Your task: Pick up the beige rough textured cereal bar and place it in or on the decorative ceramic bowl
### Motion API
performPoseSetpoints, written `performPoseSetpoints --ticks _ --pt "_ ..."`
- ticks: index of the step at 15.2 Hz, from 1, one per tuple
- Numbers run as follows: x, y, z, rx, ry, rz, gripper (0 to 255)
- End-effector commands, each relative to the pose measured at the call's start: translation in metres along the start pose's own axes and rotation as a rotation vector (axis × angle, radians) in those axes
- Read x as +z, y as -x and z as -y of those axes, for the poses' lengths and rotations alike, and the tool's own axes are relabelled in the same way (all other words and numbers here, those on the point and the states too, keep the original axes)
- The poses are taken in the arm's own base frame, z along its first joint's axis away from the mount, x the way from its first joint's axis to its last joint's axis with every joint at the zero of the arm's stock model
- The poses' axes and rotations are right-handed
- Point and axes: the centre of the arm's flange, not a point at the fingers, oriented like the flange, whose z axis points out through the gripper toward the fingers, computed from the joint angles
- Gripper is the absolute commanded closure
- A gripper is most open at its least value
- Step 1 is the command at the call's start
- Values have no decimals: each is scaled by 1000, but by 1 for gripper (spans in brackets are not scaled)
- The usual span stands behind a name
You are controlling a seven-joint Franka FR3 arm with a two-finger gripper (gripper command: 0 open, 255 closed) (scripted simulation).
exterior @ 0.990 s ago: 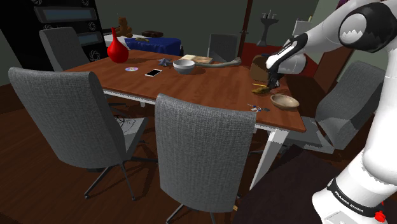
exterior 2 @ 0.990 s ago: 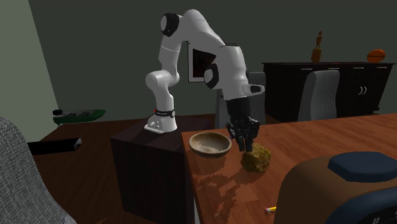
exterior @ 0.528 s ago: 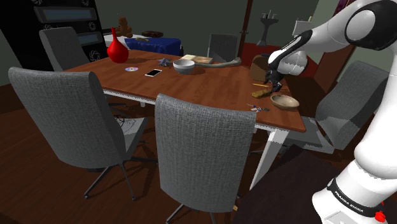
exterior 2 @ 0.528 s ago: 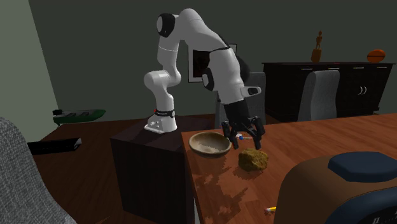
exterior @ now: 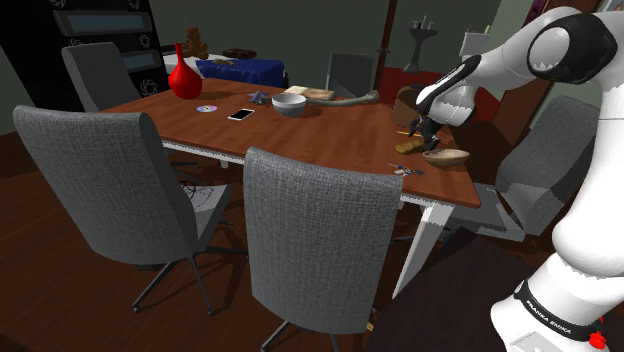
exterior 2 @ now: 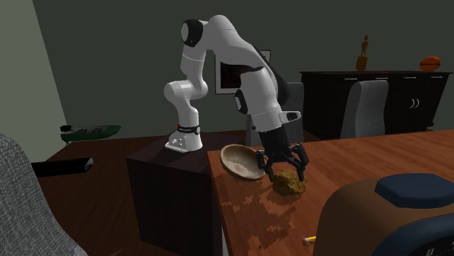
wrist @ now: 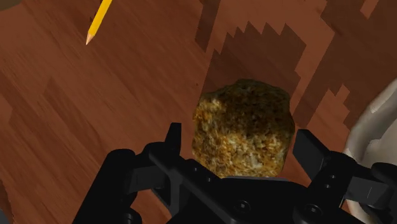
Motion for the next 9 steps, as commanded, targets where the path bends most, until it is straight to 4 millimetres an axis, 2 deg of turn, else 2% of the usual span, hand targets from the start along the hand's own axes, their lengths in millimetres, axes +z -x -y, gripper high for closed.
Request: performPoseSetpoints --ticks 1,7,8,9 --pt "5 0 3 1 -5 -1 0" --pt "5 0 3 1 -5 -1 0" --pt "5 0 3 1 -5 -1 255" --pt "5 0 3 1 -5 -1 255"
